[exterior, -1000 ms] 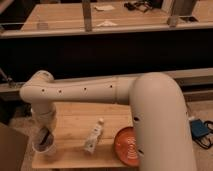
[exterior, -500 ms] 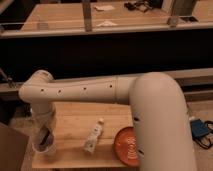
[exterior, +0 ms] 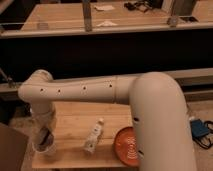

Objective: Place the eraser in the ceramic cup

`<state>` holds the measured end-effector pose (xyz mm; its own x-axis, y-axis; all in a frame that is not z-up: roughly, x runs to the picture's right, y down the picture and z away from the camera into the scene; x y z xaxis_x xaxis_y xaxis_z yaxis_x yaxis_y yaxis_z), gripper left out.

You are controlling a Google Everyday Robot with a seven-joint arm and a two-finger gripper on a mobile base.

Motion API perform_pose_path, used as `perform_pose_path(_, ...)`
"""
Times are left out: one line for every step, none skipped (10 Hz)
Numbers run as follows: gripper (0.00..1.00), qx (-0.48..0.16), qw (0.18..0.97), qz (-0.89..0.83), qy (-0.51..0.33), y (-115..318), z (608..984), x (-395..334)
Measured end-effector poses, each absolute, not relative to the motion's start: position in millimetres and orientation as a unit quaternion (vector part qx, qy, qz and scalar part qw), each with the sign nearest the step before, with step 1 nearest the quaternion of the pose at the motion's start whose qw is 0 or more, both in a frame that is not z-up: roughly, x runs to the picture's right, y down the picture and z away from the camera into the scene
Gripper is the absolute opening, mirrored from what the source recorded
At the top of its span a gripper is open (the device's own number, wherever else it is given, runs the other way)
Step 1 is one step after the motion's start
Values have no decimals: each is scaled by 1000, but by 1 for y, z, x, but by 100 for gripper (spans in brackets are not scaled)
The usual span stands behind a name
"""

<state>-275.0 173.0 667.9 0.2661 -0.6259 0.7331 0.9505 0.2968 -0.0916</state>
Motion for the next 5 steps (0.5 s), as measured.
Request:
perform_pose_path(21,-273,747,-528,-298,173,668,-275)
perform_pose_path(21,-273,747,-529,-298,173,667,-275)
perform_pose_path(16,-273,746,-530,-297,173,667,-274)
perform_pose_path(12,-274,745,-530,-297,173,667,-274)
perform_pose_path(11,-274,745,-531,-297,173,666,-274)
